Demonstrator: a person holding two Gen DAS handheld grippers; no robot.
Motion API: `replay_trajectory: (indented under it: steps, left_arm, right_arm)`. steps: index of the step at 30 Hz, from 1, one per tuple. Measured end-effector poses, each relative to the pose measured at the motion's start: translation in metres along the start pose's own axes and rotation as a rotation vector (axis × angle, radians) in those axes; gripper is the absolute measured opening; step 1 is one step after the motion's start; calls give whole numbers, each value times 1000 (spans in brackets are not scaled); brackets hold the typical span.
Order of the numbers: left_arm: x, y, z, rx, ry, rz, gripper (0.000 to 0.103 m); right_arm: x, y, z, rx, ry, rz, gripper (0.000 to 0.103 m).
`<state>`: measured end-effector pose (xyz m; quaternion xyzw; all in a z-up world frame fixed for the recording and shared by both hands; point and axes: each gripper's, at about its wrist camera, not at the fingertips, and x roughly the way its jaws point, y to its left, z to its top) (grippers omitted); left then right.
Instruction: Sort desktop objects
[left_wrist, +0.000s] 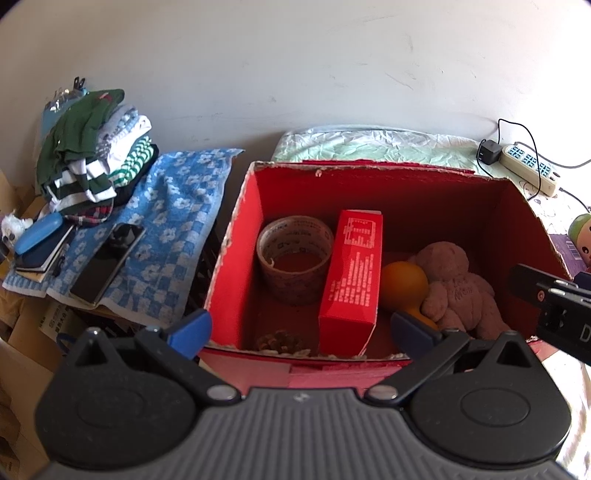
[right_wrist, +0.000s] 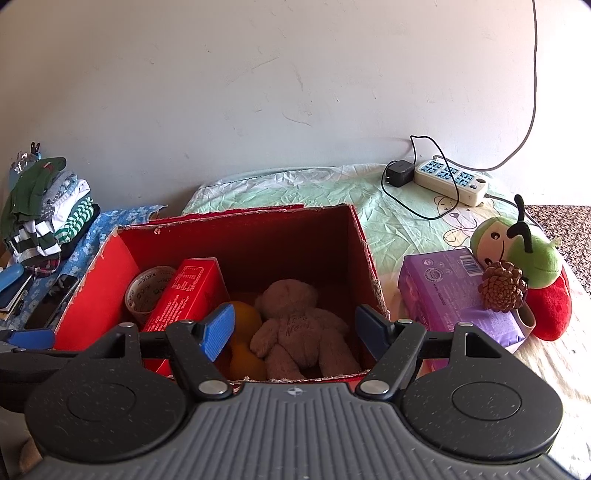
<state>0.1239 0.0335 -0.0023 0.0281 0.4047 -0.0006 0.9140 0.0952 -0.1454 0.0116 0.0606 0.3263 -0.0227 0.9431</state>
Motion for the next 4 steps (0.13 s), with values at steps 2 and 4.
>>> replay_trajectory:
  steps: [2,4]
  left_arm:
    - [-1,0,0,0,-5,-2,103]
    - [-2,0,0,0,-11,-7,103]
  right_arm:
    - [-1,1,0,-3,-4,-2,75]
    - [-1,1,1,-3,-7,-4,75]
